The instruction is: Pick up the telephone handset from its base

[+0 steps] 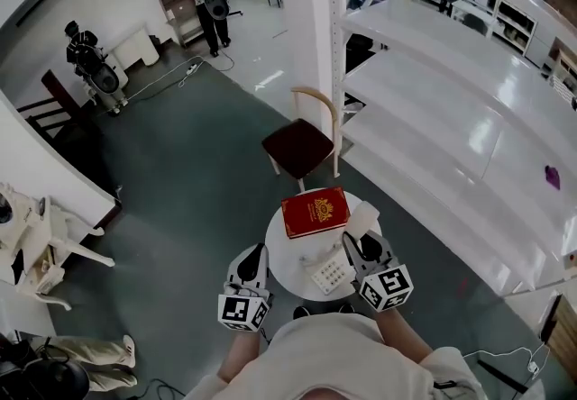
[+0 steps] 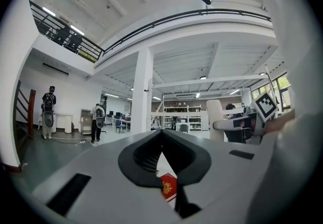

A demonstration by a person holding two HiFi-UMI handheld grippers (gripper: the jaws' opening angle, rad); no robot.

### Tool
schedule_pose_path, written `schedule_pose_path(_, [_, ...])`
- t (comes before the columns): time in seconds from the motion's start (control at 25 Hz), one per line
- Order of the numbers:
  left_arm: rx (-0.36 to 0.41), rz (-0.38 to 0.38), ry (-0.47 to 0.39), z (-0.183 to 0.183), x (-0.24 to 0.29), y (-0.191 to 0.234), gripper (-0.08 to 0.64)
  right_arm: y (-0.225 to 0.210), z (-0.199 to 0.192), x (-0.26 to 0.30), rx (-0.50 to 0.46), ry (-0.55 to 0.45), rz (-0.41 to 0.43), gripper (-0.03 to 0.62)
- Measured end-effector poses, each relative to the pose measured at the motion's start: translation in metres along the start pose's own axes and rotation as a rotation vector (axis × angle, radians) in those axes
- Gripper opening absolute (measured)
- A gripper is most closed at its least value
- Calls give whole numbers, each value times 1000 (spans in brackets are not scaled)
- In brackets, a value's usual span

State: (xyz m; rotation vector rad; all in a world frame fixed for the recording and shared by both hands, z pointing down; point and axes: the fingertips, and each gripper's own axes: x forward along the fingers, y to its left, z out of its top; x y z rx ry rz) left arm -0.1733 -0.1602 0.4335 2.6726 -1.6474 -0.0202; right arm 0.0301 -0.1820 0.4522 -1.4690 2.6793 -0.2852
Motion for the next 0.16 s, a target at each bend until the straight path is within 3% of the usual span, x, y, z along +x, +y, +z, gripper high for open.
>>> schedule_pose_path(0.16, [0,1,10,-5,-2,0,21,1,-3,-1,5,-1,0,101])
